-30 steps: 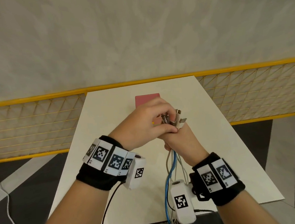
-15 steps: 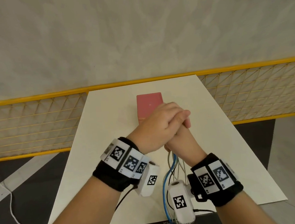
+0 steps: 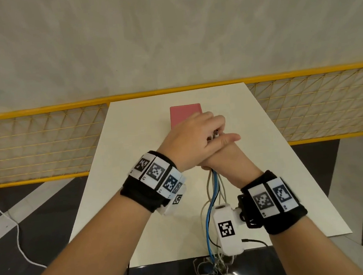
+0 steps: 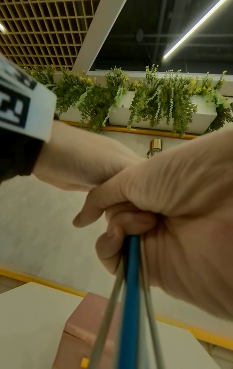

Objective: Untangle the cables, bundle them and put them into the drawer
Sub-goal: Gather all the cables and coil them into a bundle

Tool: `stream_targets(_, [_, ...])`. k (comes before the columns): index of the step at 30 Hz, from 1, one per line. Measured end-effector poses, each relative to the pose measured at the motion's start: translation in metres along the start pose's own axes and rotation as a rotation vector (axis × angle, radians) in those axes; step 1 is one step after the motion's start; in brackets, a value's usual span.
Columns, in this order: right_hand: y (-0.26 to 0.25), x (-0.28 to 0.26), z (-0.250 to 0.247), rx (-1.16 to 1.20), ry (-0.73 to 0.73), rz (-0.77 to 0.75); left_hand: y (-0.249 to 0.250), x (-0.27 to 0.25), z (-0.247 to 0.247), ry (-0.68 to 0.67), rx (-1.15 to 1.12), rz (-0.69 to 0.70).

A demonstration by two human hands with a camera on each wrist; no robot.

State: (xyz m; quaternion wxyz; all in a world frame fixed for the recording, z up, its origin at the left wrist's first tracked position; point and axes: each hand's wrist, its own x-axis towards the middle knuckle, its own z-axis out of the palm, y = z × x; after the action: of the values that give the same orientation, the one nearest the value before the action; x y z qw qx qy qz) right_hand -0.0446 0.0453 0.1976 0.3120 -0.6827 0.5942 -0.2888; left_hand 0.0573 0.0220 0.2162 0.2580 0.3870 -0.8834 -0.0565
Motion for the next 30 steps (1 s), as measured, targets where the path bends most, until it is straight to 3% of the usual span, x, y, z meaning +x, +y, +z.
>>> stream_targets(1, [0.0, 0.004, 0.001, 0.011, 0.032, -0.044, -0.001, -0.001, -0.001, 0.016, 0.041, -0.017])
stream_targets(6, [0.002, -0.008, 0.006, 0.544, -0.09, -0.16, -0.008, -0.006, -0.001, 0.128, -0.011, -0.092])
stream_targets(10, [0.022, -0.018, 0.015, 0.665, -0.268, -0.092, -0.022, -0.005, -0.016, 0.291, -0.27, -0.237])
stream_targets(12, [0.032, -0.023, 0.019, 0.636, -0.283, -0.076, -0.034, -0.006, -0.02, 0.334, -0.31, -0.313])
stream_targets(14, [0.037, -0.022, 0.021, 0.515, -0.233, -0.069, -0.042, -0.01, -0.018, 0.297, -0.076, -0.338])
stream_targets(16, [0.037, -0.019, 0.021, 0.41, -0.183, -0.072, -0.042, -0.014, -0.012, 0.308, 0.235, -0.192])
stream_targets(18, [0.033, -0.014, 0.019, 0.333, -0.169, -0.105, -0.033, -0.017, -0.004, 0.216, 0.231, 0.068])
stream_targets(20, [0.028, -0.012, 0.014, 0.274, -0.196, -0.153, -0.024, -0.023, 0.006, -0.008, 0.092, 0.162])
stream_targets(22, [0.024, -0.011, 0.011, 0.264, -0.26, -0.141, -0.023, -0.028, 0.01, -0.149, 0.06, 0.073])
stream_targets(25, [0.022, -0.014, 0.009, 0.406, -0.385, -0.055, -0.035, -0.03, 0.003, -0.161, 0.146, -0.016])
stream_targets(27, [0.022, -0.017, 0.009, 0.534, -0.414, -0.043, -0.042, -0.026, -0.006, -0.111, 0.209, -0.067])
stream_targets(30, [0.027, -0.021, 0.008, 0.597, -0.404, -0.035, -0.052, -0.019, -0.02, 0.074, 0.273, -0.137])
